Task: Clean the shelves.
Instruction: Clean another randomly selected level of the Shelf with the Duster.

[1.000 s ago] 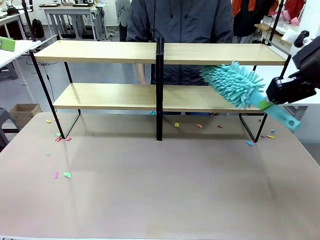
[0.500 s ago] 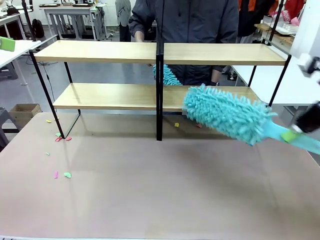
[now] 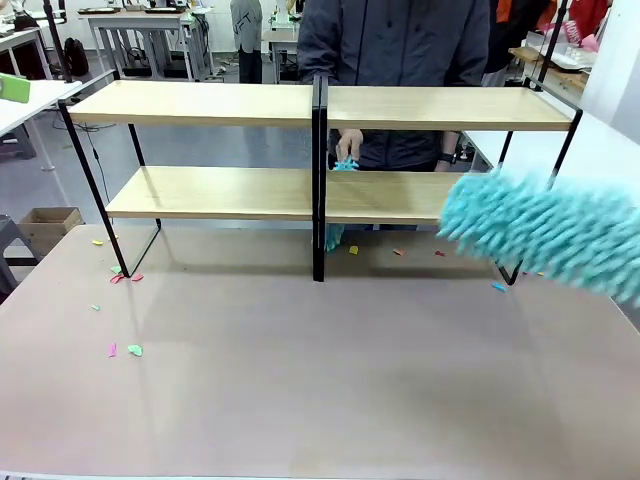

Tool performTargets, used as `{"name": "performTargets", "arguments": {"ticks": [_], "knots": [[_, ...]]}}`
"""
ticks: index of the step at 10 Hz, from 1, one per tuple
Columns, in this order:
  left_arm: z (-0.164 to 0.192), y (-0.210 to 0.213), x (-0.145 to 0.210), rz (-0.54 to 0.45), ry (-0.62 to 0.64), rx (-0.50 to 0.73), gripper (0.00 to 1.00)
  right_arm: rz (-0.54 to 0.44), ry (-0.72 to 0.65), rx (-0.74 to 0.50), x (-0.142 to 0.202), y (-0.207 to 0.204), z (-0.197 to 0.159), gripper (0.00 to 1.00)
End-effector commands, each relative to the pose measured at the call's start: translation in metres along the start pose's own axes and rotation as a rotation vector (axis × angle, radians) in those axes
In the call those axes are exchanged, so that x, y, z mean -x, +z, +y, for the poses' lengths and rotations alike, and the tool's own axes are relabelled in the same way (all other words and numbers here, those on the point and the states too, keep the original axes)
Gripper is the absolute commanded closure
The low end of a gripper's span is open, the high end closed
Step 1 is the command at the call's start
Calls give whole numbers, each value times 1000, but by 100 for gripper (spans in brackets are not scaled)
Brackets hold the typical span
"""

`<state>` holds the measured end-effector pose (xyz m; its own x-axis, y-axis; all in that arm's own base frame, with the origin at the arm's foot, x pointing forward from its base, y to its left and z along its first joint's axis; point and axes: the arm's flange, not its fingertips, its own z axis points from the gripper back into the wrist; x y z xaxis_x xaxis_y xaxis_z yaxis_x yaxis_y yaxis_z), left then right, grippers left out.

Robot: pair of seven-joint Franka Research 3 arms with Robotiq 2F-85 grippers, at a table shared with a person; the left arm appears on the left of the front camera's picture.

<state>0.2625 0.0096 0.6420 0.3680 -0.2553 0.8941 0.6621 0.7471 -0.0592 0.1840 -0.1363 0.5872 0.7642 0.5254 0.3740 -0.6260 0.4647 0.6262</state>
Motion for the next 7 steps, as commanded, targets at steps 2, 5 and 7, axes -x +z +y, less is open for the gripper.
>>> {"name": "performTargets", "arguments": {"ticks": [2,5,7], "knots": [[1,0,1,-5,-7,11,0,-236,194,8,11,76,18,88],[1,0,1,-5,-7,11,0,-347,339,55,21,127,36,88],[1,0,1,-5,-7,11,0,-453,414,99,15,145,25,88]]}}
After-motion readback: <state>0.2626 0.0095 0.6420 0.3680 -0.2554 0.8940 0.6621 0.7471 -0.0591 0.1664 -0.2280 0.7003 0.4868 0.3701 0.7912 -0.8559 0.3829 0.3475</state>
